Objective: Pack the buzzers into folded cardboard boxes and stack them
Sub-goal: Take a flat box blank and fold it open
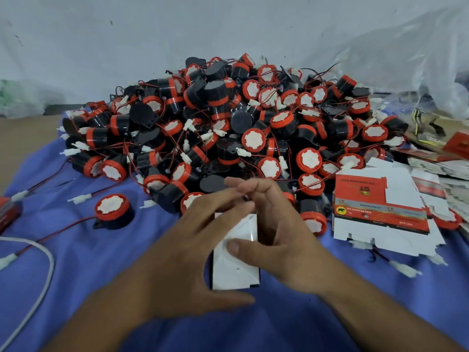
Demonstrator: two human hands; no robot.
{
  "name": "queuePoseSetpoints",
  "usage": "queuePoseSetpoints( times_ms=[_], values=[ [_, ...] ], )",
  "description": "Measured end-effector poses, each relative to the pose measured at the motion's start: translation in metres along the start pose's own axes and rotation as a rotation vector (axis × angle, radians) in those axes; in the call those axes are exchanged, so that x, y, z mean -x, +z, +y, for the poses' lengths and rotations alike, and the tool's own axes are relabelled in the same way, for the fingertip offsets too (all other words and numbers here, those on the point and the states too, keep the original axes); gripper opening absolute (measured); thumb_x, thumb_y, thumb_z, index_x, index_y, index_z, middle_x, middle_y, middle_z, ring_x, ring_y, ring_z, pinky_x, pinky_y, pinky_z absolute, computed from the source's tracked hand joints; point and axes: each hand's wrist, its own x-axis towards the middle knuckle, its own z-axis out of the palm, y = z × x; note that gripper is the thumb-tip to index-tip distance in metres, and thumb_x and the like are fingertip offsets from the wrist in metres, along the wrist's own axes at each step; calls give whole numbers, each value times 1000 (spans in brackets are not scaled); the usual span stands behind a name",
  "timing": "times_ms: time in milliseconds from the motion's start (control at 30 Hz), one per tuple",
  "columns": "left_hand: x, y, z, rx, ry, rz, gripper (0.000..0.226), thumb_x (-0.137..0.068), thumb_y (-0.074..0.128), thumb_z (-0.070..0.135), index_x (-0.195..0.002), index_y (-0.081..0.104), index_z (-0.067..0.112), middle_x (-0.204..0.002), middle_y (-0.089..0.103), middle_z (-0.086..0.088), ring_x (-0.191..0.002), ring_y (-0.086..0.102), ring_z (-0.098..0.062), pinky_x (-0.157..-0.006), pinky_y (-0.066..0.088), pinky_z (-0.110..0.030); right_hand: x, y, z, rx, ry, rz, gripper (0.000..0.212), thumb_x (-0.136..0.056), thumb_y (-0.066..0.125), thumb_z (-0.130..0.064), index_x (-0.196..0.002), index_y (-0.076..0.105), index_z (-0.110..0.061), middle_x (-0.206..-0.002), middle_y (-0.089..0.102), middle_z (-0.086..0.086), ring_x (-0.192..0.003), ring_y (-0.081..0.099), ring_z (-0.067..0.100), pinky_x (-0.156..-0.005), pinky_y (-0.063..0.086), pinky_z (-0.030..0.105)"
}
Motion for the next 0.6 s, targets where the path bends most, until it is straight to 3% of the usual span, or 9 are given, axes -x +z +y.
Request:
queuePoseSetpoints(
  times_ms=[67, 133, 233, 300, 400, 533, 600],
  values=[
    [0, 3, 1, -15, -16, 55, 97, -77, 71, 64, -150, 32, 15, -153, 34, 3, -146, 27, -8, -114, 32, -29, 0, 2, 2, -48, 40, 49, 71, -84, 72, -2, -138, 38, -33, -139, 51, -9, -123, 57, 17, -87, 57, 42],
    [-1, 5, 3, -10, -35, 151, 88, -78, 71, 59, -144, 38, 12, -144, 40, 4, -140, 32, -2, -112, 33, -23, 0, 4, 4, -53, 99, 128, 76, -81, 76, -17, -141, 35, -39, -142, 49, -20, -124, 59, 12, -86, 56, 31],
    [-2, 7, 5, -88, -88, 274, 83, -77, 69, 54, -139, 45, 4, -135, 47, -3, -129, 42, -10, -106, 36, -21, 0, 9, 5, 75, 138, 178, 65, -82, 76, -39, -139, 45, -35, -132, 61, -16, -118, 63, 8, -86, 55, 25],
    [-1, 9, 6, -157, -122, 316, 80, -76, 68, 52, -133, 52, -2, -131, 53, -11, -125, 48, -20, -101, 42, -31, 1, 12, 2, 133, 107, 149, 47, -90, 72, -35, -133, 56, -31, -126, 67, -10, -116, 65, 11, -90, 56, 29],
    [-4, 14, 9, -230, -127, 328, 76, -76, 68, 48, -131, 54, -2, -128, 57, -16, -121, 51, -27, -99, 44, -41, 1, 13, -2, 168, 93, 141, 37, -94, 70, -24, -130, 61, -25, -121, 70, -7, -113, 67, 13, -93, 57, 36],
    [-6, 17, 10, -256, -109, 328, 75, -74, 70, 43, -129, 54, -5, -125, 58, -19, -118, 55, -31, -95, 49, -48, 3, 12, -2, 178, 85, 115, 31, -97, 66, -19, -127, 62, -28, -117, 72, -9, -109, 68, 9, -87, 57, 27],
    [-6, 17, 10, -249, -111, 325, 75, -74, 70, 43, -127, 55, -8, -124, 58, -20, -117, 55, -33, -94, 50, -50, 3, 11, -1, 215, 91, 106, 30, -98, 64, -24, -128, 61, -28, -117, 71, -10, -108, 68, 9, -87, 58, 29]
  ],
)
